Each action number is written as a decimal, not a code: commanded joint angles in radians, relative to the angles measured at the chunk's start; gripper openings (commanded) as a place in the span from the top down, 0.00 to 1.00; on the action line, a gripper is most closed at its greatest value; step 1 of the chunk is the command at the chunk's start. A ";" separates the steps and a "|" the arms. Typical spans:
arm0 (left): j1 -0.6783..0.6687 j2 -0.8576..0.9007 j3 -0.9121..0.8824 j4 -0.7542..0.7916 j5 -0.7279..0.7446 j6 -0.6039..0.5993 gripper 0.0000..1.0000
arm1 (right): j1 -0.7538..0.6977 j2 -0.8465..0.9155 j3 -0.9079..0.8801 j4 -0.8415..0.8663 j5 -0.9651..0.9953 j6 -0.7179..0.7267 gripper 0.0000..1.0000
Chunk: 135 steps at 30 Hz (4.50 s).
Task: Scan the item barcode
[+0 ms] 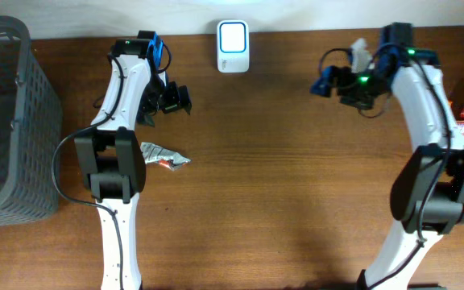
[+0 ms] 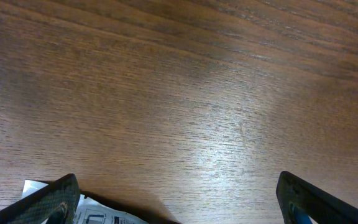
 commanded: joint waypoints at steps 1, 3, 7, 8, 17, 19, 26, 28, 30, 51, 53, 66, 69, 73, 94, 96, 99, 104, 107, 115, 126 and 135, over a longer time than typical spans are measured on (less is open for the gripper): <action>0.005 0.002 0.011 -0.001 -0.007 -0.006 0.01 | 0.149 0.007 -0.014 -0.003 0.000 -0.018 0.01; 0.005 0.002 0.011 -0.001 -0.007 -0.006 0.01 | 0.256 0.007 -0.015 0.007 0.057 -0.018 0.01; 0.005 0.002 0.011 -0.001 -0.007 -0.006 0.01 | 0.398 0.007 -0.015 0.053 0.084 -0.018 0.01; 0.005 0.002 0.011 -0.001 -0.007 -0.006 0.01 | 0.417 0.007 -0.015 0.061 0.111 -0.018 0.02; 0.012 -0.012 0.011 -0.189 0.249 0.055 0.07 | 0.422 0.007 -0.015 0.121 0.123 -0.018 0.01; 0.014 -0.083 0.011 -0.216 0.149 0.034 0.11 | 0.422 0.007 -0.015 0.122 0.123 -0.018 0.01; -0.004 -0.584 -0.209 -0.282 -0.222 -0.192 0.01 | 0.422 0.007 -0.015 0.122 0.123 -0.018 0.01; 0.003 -0.715 -0.431 -0.247 -0.276 -0.254 0.01 | 0.422 0.007 -0.015 0.122 0.123 -0.018 0.01; 0.032 -0.781 -0.576 -0.136 -0.276 -0.254 0.01 | 0.422 0.007 -0.015 0.122 0.123 -0.018 0.01; 0.243 -0.778 -0.588 -0.011 -0.215 -0.174 0.01 | 0.743 0.208 -0.022 0.534 0.039 -0.151 0.31; 0.243 -0.777 -0.589 -0.008 -0.215 -0.224 0.01 | 0.780 0.255 -0.022 0.536 0.032 -0.255 0.32; 0.243 -0.774 -0.627 -0.005 -0.215 -0.223 0.01 | 0.853 0.321 -0.022 0.575 0.201 -0.308 0.66; 0.243 -0.774 -0.627 -0.007 -0.215 -0.223 0.01 | 0.853 0.333 -0.022 0.575 0.231 -0.303 0.67; 0.243 -0.774 -0.627 -0.015 -0.215 -0.223 0.01 | 0.769 0.313 -0.020 0.563 0.359 -0.032 0.81; 0.243 -0.763 -0.627 0.056 -0.121 -0.223 0.01 | 0.608 0.270 0.249 0.148 0.476 -0.069 0.50; 0.235 -0.763 -0.627 0.057 -0.121 -0.223 0.01 | 0.655 0.300 0.248 0.166 0.495 -0.089 0.50; 0.190 -0.761 -0.627 0.064 -0.146 -0.224 0.01 | 0.672 0.333 0.246 0.193 0.503 -0.087 0.51; 0.124 -0.712 -0.627 0.109 -0.148 -0.224 0.01 | 0.672 0.393 0.240 0.224 0.452 -0.088 0.57; 0.124 -0.660 -0.627 0.108 -0.164 -0.223 0.01 | 0.670 0.394 0.240 0.222 0.452 -0.086 0.83; 0.124 -0.657 -0.627 0.108 -0.163 -0.223 0.01 | 0.568 0.368 0.377 0.143 0.431 -0.015 0.89; 0.124 -0.657 -0.627 0.108 -0.163 -0.223 0.01 | 0.467 0.380 0.397 0.159 0.187 -0.028 0.74; 0.124 -0.657 -0.627 0.108 -0.163 -0.223 0.01 | 0.535 0.394 0.278 0.176 0.381 0.002 0.72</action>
